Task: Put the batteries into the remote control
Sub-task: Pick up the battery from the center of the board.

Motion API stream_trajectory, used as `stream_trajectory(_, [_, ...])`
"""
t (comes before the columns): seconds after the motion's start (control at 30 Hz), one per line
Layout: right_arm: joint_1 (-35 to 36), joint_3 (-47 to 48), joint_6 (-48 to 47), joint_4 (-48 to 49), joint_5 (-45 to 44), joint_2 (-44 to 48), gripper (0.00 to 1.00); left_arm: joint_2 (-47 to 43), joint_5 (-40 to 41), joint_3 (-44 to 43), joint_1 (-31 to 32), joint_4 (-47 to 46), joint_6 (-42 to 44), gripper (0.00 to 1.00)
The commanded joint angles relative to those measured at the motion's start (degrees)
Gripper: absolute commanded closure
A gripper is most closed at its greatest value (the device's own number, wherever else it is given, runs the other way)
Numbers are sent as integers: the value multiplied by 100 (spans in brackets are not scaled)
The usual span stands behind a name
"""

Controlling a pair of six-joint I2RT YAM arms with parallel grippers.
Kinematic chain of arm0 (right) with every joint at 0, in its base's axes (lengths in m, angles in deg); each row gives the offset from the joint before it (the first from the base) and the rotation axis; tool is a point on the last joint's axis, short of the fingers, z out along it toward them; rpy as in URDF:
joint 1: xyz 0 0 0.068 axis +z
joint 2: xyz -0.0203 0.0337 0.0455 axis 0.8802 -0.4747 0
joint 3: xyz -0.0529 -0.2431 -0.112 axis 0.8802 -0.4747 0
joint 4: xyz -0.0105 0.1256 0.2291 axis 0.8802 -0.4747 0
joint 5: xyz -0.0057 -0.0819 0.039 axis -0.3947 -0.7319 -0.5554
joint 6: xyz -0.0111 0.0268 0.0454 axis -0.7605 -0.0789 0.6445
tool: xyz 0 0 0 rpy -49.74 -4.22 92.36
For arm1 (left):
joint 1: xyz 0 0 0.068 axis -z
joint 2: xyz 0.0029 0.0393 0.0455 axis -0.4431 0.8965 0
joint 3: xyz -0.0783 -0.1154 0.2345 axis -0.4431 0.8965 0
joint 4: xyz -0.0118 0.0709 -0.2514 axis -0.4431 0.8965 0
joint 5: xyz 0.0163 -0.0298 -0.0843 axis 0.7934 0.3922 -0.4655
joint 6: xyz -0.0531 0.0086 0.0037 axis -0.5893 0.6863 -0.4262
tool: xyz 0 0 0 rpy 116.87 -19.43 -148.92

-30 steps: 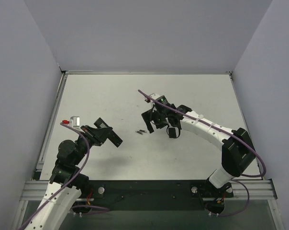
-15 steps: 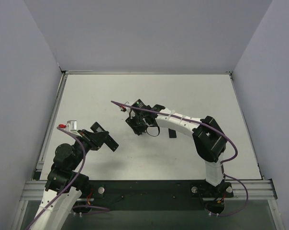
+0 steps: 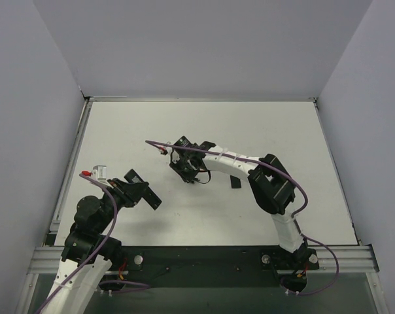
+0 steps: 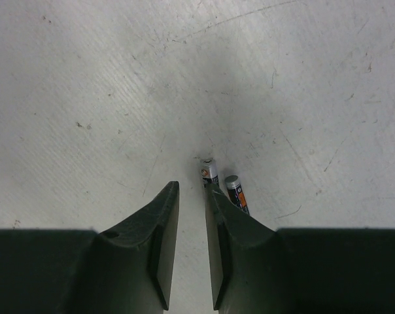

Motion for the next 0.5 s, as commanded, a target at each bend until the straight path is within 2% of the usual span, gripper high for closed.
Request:
stream_trajectory(0.0, [1, 290, -177, -230, -106, -88, 82, -57, 43, -180, -44, -101, 78, 100])
stream_trajectory(0.47, [10, 536, -274, -318, -255, -518, 84, -101, 26, -171, -44, -31, 78, 100])
